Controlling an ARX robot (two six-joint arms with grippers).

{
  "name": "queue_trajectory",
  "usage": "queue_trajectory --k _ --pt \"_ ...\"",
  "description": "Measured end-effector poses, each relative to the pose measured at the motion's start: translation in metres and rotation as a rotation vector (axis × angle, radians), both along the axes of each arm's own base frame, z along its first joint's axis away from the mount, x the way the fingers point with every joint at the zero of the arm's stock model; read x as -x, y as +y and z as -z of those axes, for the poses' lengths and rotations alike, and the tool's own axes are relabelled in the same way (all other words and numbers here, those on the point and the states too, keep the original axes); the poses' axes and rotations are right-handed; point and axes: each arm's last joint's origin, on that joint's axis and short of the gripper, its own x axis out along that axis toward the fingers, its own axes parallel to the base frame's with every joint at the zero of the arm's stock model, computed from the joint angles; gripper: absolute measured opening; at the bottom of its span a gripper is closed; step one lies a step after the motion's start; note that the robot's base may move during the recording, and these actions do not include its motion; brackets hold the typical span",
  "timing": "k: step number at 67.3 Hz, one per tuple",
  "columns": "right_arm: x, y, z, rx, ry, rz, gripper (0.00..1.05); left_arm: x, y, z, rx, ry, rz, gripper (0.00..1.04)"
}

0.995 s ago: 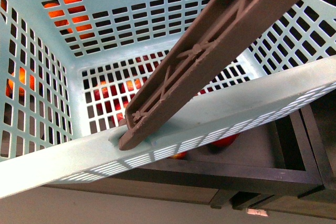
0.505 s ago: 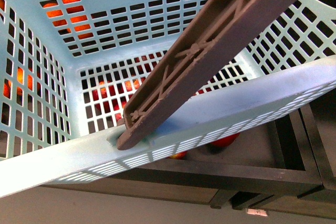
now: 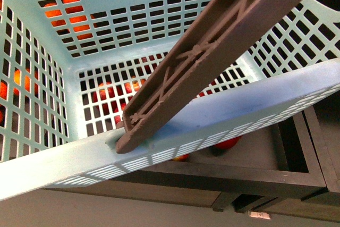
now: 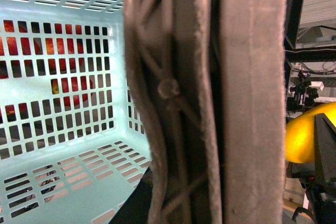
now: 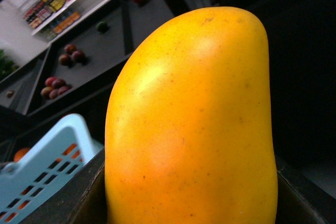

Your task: Pick mango and avocado into basket

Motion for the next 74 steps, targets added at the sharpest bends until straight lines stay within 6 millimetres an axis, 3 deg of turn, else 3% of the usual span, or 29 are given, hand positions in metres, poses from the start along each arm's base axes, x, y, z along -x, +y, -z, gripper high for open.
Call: queue_trajectory --k 10,20,58,74 --pt "0.002 0.039 -0.003 -0.009 -0.010 -0.112 0.65 0.000 0.000 0.000 0.002 0.001 0.002 0.14" --pt "-0.001 0.064 0.001 -0.011 -0.004 -0.191 0.65 0.000 0.000 0.000 0.002 0.001 0.002 0.14" --pt "0.025 0.111 0.027 0.023 0.063 -0.326 0.65 0.000 0.000 0.000 0.002 0.001 0.002 0.14" --pt "0.026 0.112 0.027 0.024 0.061 -0.327 0.98 0.000 0.000 0.000 0.002 0.001 0.002 0.14"
